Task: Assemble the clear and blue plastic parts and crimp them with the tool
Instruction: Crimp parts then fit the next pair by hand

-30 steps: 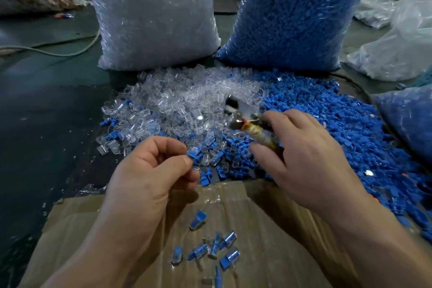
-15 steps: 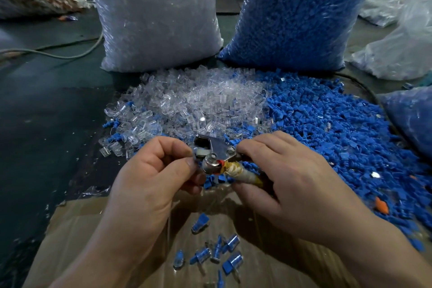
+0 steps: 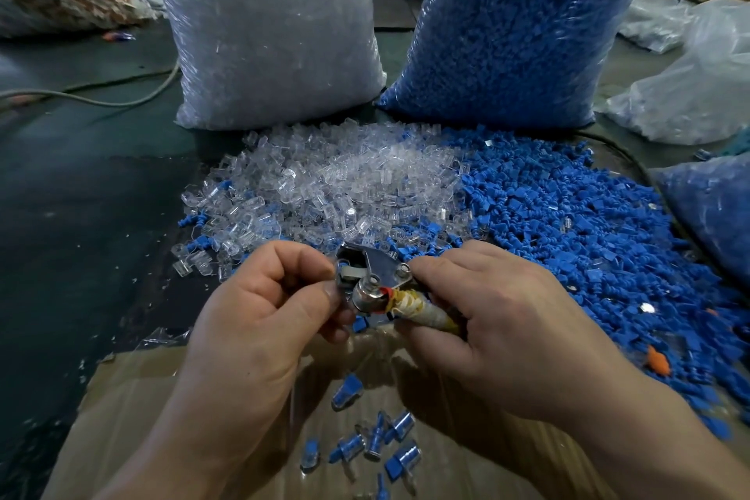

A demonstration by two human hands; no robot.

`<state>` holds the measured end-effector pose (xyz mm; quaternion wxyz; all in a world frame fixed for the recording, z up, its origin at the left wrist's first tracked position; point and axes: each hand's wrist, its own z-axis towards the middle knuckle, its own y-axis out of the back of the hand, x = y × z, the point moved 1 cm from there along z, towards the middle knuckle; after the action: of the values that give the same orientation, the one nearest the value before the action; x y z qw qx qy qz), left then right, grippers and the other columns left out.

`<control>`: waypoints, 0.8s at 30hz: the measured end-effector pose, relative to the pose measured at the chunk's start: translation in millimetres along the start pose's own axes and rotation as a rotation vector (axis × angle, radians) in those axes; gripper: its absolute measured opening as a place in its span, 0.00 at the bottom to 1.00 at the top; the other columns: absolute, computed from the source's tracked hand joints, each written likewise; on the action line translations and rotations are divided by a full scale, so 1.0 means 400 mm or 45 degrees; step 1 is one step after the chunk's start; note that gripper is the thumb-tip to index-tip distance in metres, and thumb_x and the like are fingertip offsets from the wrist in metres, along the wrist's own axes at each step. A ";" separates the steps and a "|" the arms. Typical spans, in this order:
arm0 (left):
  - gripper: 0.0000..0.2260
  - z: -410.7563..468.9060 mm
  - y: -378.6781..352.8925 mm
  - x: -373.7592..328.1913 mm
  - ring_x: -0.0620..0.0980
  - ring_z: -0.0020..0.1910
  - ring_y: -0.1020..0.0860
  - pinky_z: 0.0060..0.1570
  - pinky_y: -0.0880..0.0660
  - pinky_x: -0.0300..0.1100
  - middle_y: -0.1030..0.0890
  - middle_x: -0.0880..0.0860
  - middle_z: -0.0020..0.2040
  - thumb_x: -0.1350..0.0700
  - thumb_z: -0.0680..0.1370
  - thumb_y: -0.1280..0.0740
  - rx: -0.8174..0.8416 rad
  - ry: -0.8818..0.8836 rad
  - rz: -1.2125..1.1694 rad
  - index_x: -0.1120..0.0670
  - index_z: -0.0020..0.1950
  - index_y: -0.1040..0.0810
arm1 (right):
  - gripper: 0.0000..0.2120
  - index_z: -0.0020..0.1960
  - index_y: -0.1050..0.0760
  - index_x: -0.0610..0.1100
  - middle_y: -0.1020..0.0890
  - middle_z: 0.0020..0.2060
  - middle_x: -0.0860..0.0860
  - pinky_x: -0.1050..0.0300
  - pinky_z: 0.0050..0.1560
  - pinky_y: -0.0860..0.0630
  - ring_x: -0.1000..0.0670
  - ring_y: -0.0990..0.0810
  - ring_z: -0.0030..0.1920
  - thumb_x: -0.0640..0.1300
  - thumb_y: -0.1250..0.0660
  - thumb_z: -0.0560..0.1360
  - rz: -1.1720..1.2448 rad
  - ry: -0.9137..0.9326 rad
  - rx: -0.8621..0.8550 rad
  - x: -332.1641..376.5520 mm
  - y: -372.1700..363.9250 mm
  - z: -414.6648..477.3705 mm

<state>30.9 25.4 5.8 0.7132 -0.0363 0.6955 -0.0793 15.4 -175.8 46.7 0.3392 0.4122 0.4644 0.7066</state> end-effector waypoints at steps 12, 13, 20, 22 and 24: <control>0.09 0.003 0.015 0.006 0.54 0.37 0.17 0.36 0.19 0.46 0.16 0.54 0.43 0.49 0.67 0.26 0.024 -0.108 0.104 0.47 0.46 0.18 | 0.20 0.59 0.25 0.52 0.24 0.40 0.59 0.59 0.40 0.29 0.53 0.27 0.42 0.61 0.42 0.73 -0.016 -0.002 0.011 -0.005 -0.001 -0.008; 0.09 0.003 0.016 0.005 0.53 0.36 0.17 0.36 0.19 0.45 0.16 0.54 0.43 0.49 0.67 0.26 0.026 -0.116 0.108 0.47 0.46 0.18 | 0.21 0.60 0.25 0.51 0.24 0.40 0.60 0.61 0.41 0.31 0.54 0.27 0.42 0.61 0.42 0.73 -0.015 -0.005 0.019 -0.006 0.000 -0.009; 0.06 -0.001 0.011 -0.002 0.50 0.34 0.17 0.33 0.20 0.40 0.16 0.52 0.41 0.58 0.70 0.28 0.063 -0.155 0.163 0.47 0.45 0.18 | 0.18 0.55 0.23 0.51 0.24 0.38 0.58 0.58 0.39 0.30 0.53 0.27 0.40 0.60 0.41 0.72 0.012 0.011 0.014 -0.004 0.002 -0.008; 0.08 0.000 0.010 -0.001 0.49 0.33 0.18 0.33 0.20 0.39 0.16 0.52 0.41 0.60 0.71 0.30 0.044 -0.151 0.136 0.47 0.44 0.18 | 0.16 0.49 0.23 0.52 0.25 0.35 0.59 0.57 0.37 0.30 0.54 0.28 0.38 0.60 0.42 0.72 0.020 0.004 0.011 -0.002 0.005 -0.006; 0.08 0.000 0.008 -0.002 0.49 0.33 0.18 0.33 0.20 0.39 0.16 0.52 0.42 0.61 0.71 0.30 0.031 -0.136 0.099 0.48 0.43 0.18 | 0.14 0.45 0.25 0.53 0.27 0.33 0.59 0.58 0.35 0.31 0.55 0.29 0.36 0.61 0.43 0.71 0.023 -0.010 0.019 0.001 0.007 -0.006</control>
<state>31.1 28.8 6.1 0.7523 -0.0047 0.6562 -0.0581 12.7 -177.3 48.9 0.3315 0.4218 0.4647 0.7044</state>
